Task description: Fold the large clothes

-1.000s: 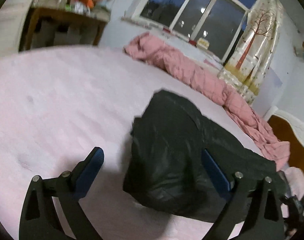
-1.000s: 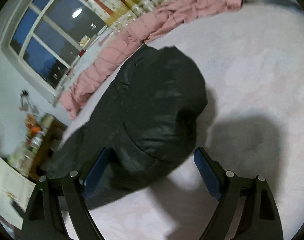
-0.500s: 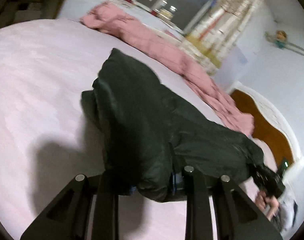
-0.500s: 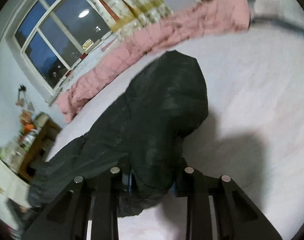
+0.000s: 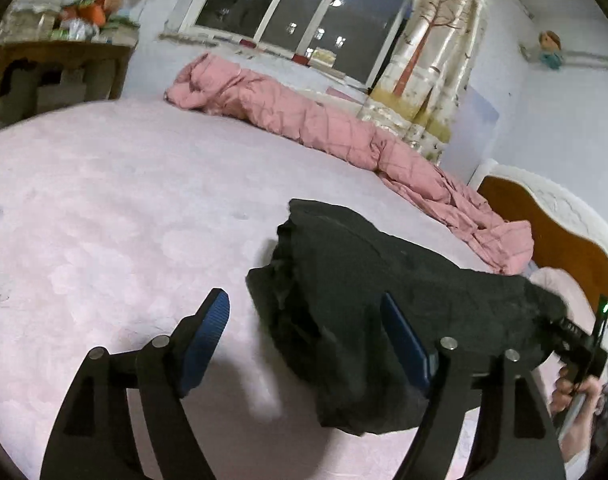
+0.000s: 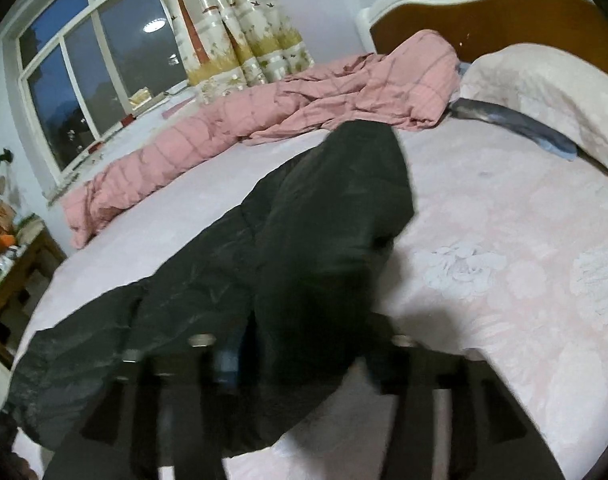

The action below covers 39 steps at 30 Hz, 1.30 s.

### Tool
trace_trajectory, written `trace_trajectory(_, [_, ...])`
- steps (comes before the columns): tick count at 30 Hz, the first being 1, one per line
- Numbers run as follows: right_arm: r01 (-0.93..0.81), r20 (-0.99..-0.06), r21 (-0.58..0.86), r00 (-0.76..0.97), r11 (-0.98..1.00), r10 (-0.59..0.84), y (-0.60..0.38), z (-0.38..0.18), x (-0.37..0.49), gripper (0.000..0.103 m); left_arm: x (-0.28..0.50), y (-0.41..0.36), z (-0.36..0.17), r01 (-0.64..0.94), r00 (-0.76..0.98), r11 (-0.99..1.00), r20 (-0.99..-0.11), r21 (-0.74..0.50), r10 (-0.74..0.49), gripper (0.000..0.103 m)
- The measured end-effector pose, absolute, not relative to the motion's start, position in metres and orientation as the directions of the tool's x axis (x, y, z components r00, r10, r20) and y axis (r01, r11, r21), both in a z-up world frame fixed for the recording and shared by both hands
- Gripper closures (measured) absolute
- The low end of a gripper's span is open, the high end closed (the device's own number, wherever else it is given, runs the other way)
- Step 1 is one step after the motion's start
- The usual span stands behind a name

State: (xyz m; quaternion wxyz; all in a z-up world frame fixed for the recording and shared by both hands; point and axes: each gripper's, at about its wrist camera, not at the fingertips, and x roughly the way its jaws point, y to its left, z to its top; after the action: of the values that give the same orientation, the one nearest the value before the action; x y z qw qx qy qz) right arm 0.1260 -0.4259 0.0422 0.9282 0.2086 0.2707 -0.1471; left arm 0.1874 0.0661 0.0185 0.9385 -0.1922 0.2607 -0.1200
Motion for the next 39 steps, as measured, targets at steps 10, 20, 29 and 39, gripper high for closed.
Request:
trace_trajectory(10, [0.413, -0.562, 0.568, 0.827, 0.712, -0.031, -0.462, 0.023, 0.118, 0.061, 0.182, 0.054, 0.016, 0.145, 0.827, 0.953, -0.497, -0.265, -0.264, 0.066])
trace_trajectory(20, [0.296, -0.390, 0.356, 0.909, 0.887, -0.147, -0.400, 0.059, 0.106, 0.071, 0.200, 0.052, -0.018, 0.147, 0.734, 0.887, -0.552, -0.439, -0.395, 0.097])
trace_trajectory(29, [0.109, -0.251, 0.243, 0.967, 0.964, -0.047, -0.315, 0.108, 0.089, 0.071, 0.199, 0.040, -0.015, 0.231, 0.706, 0.861, -0.531, -0.454, -0.469, 0.097])
trace_trajectory(39, [-0.186, -0.404, 0.151, 0.885, 0.971, 0.232, -0.175, 0.104, 0.129, 0.071, 0.187, 0.058, 0.006, 0.249, 0.719, 0.873, -0.524, -0.420, -0.457, 0.097])
